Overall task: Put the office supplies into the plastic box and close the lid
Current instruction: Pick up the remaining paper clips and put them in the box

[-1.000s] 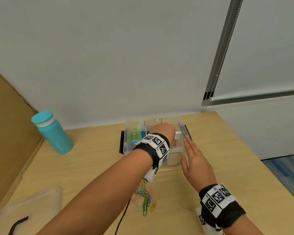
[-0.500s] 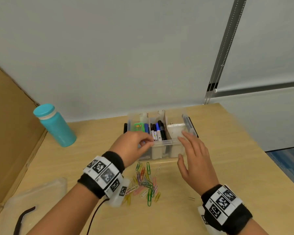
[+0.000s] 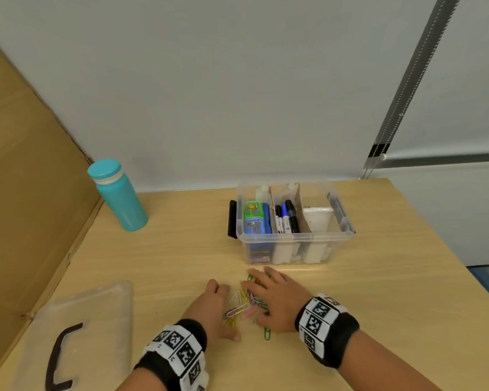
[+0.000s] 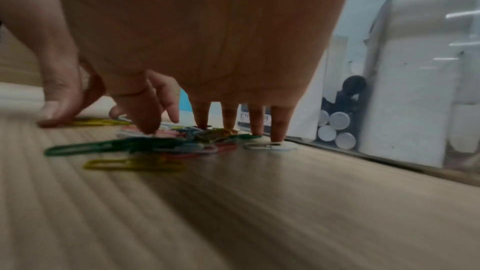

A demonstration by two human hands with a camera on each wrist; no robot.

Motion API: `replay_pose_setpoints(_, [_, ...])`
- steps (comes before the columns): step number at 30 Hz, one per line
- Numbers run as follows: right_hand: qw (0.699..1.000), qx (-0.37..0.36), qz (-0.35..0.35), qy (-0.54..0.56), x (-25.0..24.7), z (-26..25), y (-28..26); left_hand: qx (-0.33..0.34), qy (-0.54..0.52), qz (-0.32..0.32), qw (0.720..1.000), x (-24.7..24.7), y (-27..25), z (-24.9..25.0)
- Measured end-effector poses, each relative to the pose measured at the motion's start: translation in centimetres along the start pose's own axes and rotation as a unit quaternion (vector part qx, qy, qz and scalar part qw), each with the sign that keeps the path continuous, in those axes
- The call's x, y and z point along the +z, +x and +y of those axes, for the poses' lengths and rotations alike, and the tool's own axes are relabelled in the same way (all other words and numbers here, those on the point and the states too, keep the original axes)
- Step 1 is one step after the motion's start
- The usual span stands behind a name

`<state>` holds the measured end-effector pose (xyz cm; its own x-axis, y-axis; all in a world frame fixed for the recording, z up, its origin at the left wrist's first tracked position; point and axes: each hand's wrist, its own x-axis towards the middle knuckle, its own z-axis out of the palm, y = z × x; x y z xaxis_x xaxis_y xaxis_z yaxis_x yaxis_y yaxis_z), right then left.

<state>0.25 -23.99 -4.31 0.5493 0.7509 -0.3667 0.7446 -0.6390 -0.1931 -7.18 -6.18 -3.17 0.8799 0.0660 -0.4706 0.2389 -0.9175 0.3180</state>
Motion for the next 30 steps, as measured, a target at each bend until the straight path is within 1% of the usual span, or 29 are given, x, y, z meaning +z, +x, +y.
replay_pose_setpoints(6, [0.997,0.049,0.044,0.039,1.3,0.8,-2.2,0.03,-0.059,0.026,0.997,0.6,0.7,0.7])
replay_pose_setpoints(9, [0.993,0.065,0.088,0.051,1.4,0.2,-2.1,0.056,-0.068,0.032,0.996,0.9,1.1,1.4])
replay_pose_setpoints(12, [0.985,0.092,0.12,0.081,1.5,-0.4,-1.6,0.08,-0.039,0.043,0.995,1.0,1.6,2.5])
replay_pose_setpoints(16, [0.975,0.128,0.139,0.113,1.9,-0.5,-0.9,0.101,0.01,0.064,0.993,0.8,1.9,3.5])
replay_pose_setpoints(20, [0.967,0.142,0.158,0.143,1.5,0.1,-1.2,0.107,0.006,0.067,0.992,0.4,2.1,3.4])
replay_pose_setpoints(23, [0.953,0.155,0.178,0.19,1.1,0.8,-1.9,0.11,-0.033,0.079,0.99,0.3,2.1,2.9])
replay_pose_setpoints(26, [0.933,0.171,0.198,0.246,0.2,1.4,-2.9,0.116,-0.099,0.09,0.984,0.3,1.9,2.4])
replay_pose_setpoints(28, [0.916,0.179,0.218,0.286,-0.9,1.7,-3.6,0.12,-0.146,0.099,0.977,0.1,1.7,2.4])
replay_pose_setpoints(30, [0.885,0.186,0.246,0.348,-2.2,1.9,-4.5,0.127,-0.183,0.108,0.969,-0.4,1.4,2.5])
